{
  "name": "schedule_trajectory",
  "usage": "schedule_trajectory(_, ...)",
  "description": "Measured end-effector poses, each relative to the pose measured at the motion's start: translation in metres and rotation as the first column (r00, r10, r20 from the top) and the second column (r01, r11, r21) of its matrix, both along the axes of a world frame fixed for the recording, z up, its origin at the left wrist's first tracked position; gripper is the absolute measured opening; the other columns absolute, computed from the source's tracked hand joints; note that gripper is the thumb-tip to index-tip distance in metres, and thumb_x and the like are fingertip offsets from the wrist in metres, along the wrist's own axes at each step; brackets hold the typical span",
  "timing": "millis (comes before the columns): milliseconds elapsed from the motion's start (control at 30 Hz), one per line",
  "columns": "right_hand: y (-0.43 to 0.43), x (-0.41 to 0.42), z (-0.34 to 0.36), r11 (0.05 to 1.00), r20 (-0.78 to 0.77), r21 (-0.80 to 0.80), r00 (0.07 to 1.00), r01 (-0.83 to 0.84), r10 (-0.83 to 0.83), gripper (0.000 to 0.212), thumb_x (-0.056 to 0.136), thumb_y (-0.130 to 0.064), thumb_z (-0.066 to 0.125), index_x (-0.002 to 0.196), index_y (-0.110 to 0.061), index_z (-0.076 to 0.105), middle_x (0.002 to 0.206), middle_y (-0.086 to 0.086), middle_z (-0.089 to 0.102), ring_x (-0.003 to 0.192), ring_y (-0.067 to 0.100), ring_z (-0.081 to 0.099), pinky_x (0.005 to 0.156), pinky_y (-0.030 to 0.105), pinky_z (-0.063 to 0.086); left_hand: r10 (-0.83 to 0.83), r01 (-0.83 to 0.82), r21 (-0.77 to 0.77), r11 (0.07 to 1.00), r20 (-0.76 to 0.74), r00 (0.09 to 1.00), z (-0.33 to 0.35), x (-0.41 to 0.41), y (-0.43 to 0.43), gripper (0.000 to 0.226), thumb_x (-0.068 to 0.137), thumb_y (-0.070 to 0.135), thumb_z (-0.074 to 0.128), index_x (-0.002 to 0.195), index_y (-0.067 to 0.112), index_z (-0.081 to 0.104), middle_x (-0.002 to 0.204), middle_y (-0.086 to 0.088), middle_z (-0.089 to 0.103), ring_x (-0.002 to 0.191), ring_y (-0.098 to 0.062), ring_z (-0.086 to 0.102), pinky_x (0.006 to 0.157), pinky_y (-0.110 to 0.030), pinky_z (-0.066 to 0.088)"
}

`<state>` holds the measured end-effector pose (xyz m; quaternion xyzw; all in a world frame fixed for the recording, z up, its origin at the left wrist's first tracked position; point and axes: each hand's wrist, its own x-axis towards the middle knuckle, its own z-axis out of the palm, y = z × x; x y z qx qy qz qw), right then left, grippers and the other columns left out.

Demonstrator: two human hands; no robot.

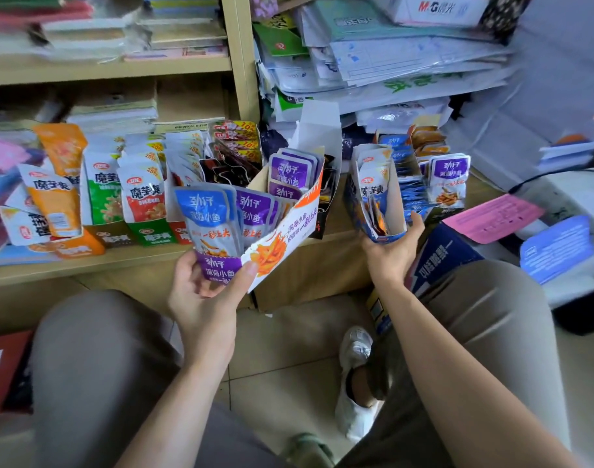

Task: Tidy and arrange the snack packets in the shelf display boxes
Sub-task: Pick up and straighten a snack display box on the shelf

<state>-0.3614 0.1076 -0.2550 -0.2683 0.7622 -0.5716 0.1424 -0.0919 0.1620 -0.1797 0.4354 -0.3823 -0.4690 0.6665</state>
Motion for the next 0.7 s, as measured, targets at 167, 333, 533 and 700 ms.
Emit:
schedule_trajectory(167, 0.007, -0.001, 0.015, 0.999, 0.026, 0.018, 0.998, 0.051, -0.052, 0.062, 0.068, -0.028, 0.086, 0.123, -0.025, 0.058, 0.091, -0.02, 0.058, 0.092, 0.011, 0.062, 0.091, 0.038, 0.056, -0.044, 0.044, 0.003, 0.999, -0.009, 0.999, 0.001, -0.006, 0.0, 0.069, 0.061, 0.015, 0.096, 0.121, 0.018, 0.062, 0.115, -0.003, 0.073, 0.106, -0.017, 0.071, 0.08, -0.024, 0.057)
schedule_trajectory(333, 0.032, -0.004, 0.053, 0.987, 0.016, -0.143, 0.997, 0.079, -0.077, 0.057, 0.061, -0.045, 0.085, 0.111, -0.029, 0.064, 0.097, -0.016, 0.07, 0.091, 0.003, 0.068, 0.083, 0.037, 0.06, -0.092, 0.092, 0.027, 0.995, 0.002, 0.996, 0.0, -0.018, 0.004, 0.064, 0.063, 0.012, 0.088, 0.121, 0.018, 0.062, 0.116, -0.004, 0.074, 0.107, -0.021, 0.071, 0.077, -0.028, 0.059)
schedule_trajectory(533, 0.067, -0.035, 0.105, 0.933, -0.005, -0.345, 0.994, 0.098, -0.106, 0.062, 0.066, -0.031, 0.09, 0.118, -0.017, 0.061, 0.107, -0.005, 0.072, 0.094, 0.005, 0.071, 0.08, 0.028, 0.061, -0.181, 0.178, 0.048, 0.983, 0.066, 0.981, -0.001, -0.054, 0.01, 0.067, 0.06, 0.009, 0.093, 0.119, 0.009, 0.062, 0.109, -0.004, 0.076, 0.1, -0.019, 0.073, 0.077, -0.028, 0.059)
schedule_trajectory(700, 0.085, -0.059, 0.112, 0.923, -0.006, -0.359, 0.989, 0.137, -0.149, 0.061, 0.065, -0.031, 0.09, 0.117, -0.02, 0.061, 0.104, -0.006, 0.072, 0.091, 0.004, 0.07, 0.081, 0.036, 0.061, -0.192, 0.187, 0.05, 0.981, 0.109, 0.975, -0.009, -0.103, 0.007, 0.058, 0.067, -0.006, 0.088, 0.116, 0.01, 0.061, 0.106, -0.006, 0.076, 0.095, -0.016, 0.074, 0.074, -0.025, 0.058)
